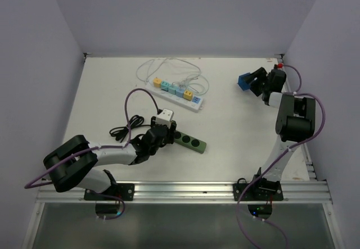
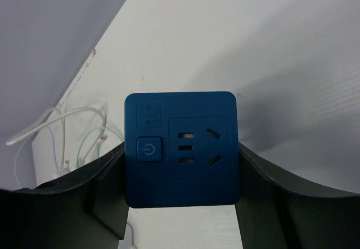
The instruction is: Pull the plug off the socket
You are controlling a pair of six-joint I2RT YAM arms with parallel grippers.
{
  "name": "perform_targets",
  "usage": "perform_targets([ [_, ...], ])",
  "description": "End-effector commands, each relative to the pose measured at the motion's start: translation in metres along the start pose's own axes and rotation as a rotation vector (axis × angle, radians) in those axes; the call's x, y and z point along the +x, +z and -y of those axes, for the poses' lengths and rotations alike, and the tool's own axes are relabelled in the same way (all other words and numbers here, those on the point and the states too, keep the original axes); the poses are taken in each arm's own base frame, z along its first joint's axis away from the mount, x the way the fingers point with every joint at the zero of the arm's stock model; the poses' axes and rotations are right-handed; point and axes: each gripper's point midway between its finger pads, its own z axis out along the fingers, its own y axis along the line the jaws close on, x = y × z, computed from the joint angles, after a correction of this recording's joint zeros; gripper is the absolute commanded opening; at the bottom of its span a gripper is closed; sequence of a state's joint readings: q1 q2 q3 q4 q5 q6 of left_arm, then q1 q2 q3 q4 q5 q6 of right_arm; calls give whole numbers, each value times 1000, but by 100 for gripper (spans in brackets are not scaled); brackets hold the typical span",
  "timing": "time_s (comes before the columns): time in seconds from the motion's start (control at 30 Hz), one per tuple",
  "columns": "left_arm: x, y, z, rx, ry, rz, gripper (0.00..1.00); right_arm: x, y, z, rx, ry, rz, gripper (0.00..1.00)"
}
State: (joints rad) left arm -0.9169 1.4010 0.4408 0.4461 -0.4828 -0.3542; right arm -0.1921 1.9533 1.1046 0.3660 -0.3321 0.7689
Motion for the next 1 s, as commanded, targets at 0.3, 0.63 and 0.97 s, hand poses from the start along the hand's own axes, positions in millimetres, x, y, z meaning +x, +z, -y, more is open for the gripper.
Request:
perform_targets([
  [0.3, 6, 0, 4, 23, 6, -46, 1, -16, 11, -10, -13, 34, -19, 89],
  [0.63, 4, -3, 6, 33, 3, -59, 0, -22, -34, 12, 189, -35, 9, 92],
  [0.97, 8, -3, 11, 60, -6, -76, 0, -17, -21, 43, 219, 50, -70, 85],
])
